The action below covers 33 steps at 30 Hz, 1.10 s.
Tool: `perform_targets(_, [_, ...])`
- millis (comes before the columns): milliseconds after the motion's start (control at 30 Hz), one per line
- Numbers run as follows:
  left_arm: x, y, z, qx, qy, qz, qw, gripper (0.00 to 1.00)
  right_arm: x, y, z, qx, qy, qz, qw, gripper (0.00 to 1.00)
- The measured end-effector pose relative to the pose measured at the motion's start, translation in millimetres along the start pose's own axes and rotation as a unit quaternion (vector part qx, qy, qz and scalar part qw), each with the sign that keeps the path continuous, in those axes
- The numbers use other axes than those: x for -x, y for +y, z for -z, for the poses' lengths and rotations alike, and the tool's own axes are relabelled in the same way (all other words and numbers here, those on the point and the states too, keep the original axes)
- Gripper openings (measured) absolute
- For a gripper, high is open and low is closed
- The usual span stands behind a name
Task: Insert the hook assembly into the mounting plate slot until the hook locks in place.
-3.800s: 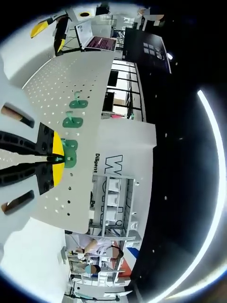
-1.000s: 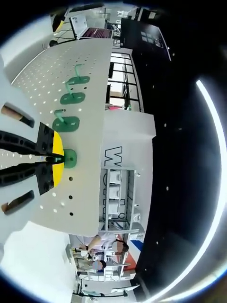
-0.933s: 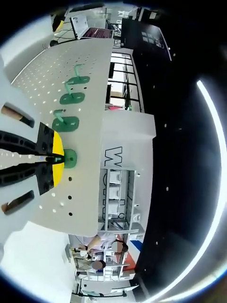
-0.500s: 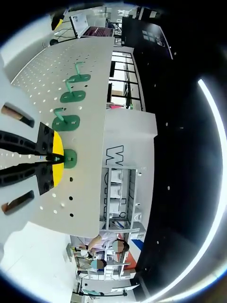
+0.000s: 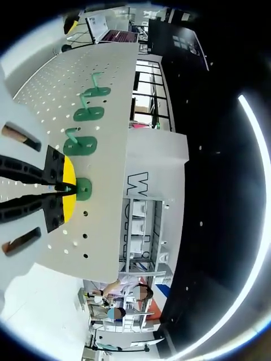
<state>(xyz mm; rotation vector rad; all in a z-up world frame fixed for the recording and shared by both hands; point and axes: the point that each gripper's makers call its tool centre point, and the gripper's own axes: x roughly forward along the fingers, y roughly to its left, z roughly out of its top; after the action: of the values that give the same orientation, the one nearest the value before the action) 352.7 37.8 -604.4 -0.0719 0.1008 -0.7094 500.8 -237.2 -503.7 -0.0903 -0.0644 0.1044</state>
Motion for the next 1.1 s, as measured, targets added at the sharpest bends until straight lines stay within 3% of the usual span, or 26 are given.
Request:
perform_targets(667, [-1,-2.4,-1.3,0.0,-0.001,0.003,1.0,0.73,6,1,5.9,-0.006,0.007,-0.012,0.9999,0.32])
perform_targets(967, [-1,-2.8,-3.3,-0.002,-0.003,0.004,1.0,0.73,9,1,4.9,-0.004,0.006,-0.016,0.9998,0.31])
perform_targets(1100, [-2,-2.1,-4.2,-0.002,-0.005,0.004,1.0,0.73,16,3,6.5,-0.008,0.002,-0.036,0.9993,0.32])
